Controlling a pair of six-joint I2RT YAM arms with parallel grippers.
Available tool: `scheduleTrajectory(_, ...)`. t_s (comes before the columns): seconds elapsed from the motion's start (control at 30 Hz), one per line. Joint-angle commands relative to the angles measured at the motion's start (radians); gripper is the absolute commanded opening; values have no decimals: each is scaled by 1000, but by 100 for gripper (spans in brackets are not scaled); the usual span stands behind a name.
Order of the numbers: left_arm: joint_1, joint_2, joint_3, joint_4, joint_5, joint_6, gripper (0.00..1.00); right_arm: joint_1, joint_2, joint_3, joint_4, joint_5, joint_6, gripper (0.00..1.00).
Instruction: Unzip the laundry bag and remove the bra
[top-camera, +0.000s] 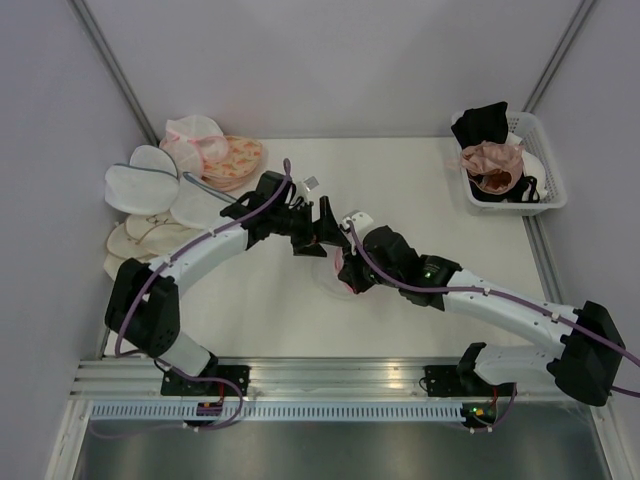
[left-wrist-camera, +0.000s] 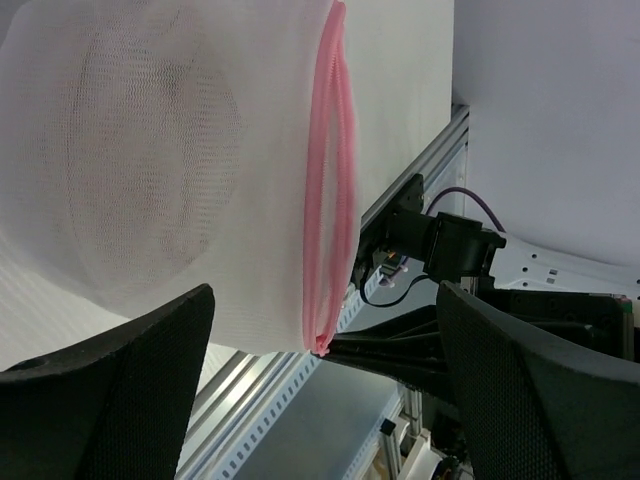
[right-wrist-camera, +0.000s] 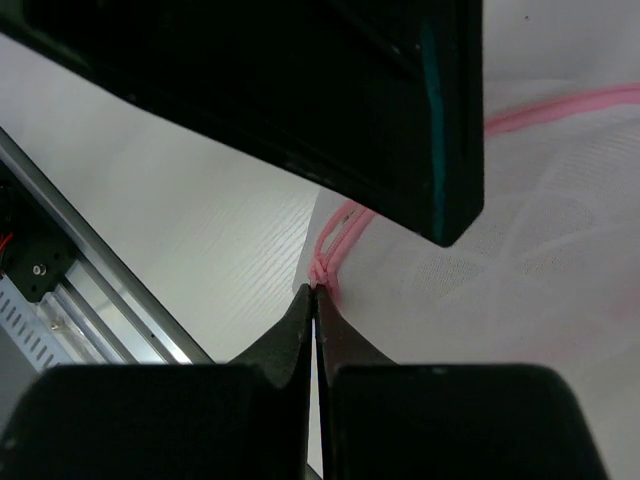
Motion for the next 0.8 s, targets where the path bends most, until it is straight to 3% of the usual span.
scheduleTrajectory(0.0, -23, 12, -6, 64, -26, -48, 94, -1, 19, 30, 52, -51, -26, 1)
scheduleTrajectory(0.1, -44, 35, -6, 81, -15, -48, 80, -1, 25, 34, 49, -36, -28, 0)
scheduleTrajectory(0.13, -49, 50, -6, 93, 0, -45, 65, -1, 27, 34, 46, -27, -28, 0)
scheduleTrajectory(0.23, -52, 65, -9, 107, 14, -38, 37, -1, 20, 32, 38, -10, -26, 0)
scheduleTrajectory(0.27, -52, 73, -9, 109, 14, -35, 16, 0, 17, 34, 33, -10, -26, 0)
scheduleTrajectory(0.33, -52, 73, -9, 107, 14, -31, 2, -1, 11, 31, 26, 16, -26, 0)
scheduleTrajectory(0.5, -40, 88, 9, 106, -5, -20, 2, 0, 0, 30, -2, 1, -17, 0)
scheduleTrajectory(0.77, 72, 154, 117, 75, 41, 1, 2, 0, 2, -34, -83, 41, 20, 0)
